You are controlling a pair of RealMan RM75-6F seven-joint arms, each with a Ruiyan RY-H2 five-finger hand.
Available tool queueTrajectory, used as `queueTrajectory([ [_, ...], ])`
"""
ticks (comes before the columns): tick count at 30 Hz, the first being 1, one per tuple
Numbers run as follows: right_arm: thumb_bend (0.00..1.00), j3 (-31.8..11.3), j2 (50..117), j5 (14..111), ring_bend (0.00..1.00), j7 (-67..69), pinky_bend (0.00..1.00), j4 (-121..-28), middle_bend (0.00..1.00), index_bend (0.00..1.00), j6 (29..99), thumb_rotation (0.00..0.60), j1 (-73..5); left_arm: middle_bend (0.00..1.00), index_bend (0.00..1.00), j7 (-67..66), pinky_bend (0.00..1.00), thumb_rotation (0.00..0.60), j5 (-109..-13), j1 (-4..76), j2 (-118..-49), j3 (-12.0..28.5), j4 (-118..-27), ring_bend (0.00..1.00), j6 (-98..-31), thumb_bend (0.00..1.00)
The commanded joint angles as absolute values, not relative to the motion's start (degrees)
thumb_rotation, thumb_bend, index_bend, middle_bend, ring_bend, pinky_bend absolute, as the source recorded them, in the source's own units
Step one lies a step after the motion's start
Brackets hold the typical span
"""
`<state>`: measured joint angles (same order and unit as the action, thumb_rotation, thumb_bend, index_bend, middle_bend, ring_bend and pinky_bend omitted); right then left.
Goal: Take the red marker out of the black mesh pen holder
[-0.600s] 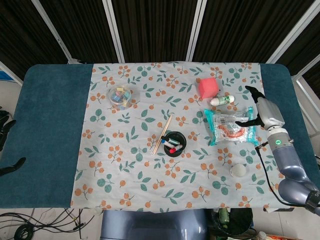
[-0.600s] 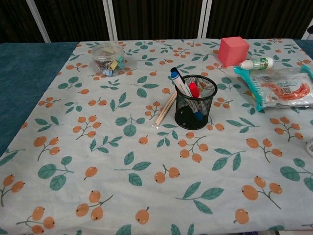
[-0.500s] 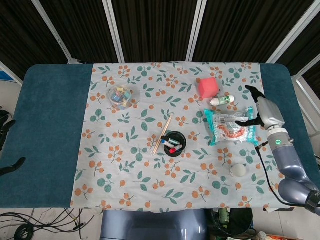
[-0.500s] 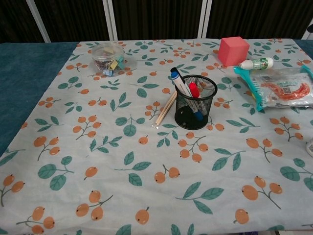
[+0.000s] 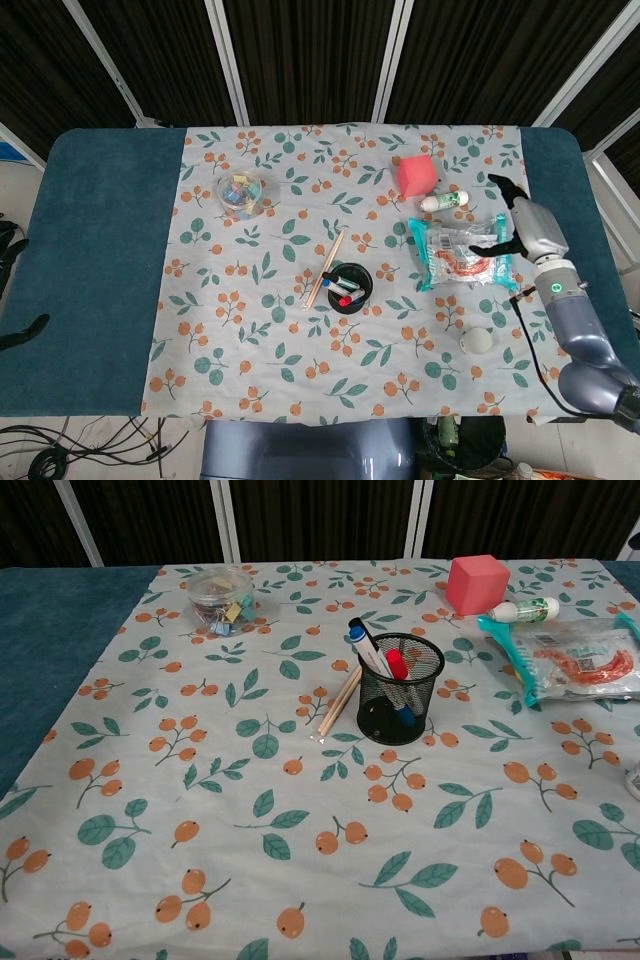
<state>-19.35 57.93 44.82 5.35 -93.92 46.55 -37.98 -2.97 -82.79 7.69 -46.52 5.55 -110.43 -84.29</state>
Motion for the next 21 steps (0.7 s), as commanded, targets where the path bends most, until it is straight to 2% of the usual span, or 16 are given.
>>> queueTrajectory([
  [1, 0.0, -19.24, 57.76, 45.38, 0.1, 5.68, 0.18, -94.05, 0.09, 0.06, 46.34, 0.6, -37.85, 0.0, 0.08, -2.96, 0.0, 0.6, -82.91, 7.45, -46.31, 5.34, -110.29, 0.0, -84.41, 0.18],
  [10, 0.0, -19.11, 56.26, 49.67, 0.1, 8.06, 0.18, -96.05, 0.11, 0.1, 45.91, 0.6, -36.65, 0.0, 0.08, -3.96, 0.0, 0.6, -82.67, 7.12, -46.21, 5.46, -111.03, 0.0, -85.12, 0.18],
  [21, 0.01, -20.0, 55.01, 52.78, 0.1, 12.2, 0.18, -98.23, 0.16, 0.14, 41.19, 0.6, -38.08, 0.0, 0.08, -4.96, 0.0, 0.6, -82.33, 7.12, -46.64, 5.38, -111.2, 0.0, -84.94, 0.18],
])
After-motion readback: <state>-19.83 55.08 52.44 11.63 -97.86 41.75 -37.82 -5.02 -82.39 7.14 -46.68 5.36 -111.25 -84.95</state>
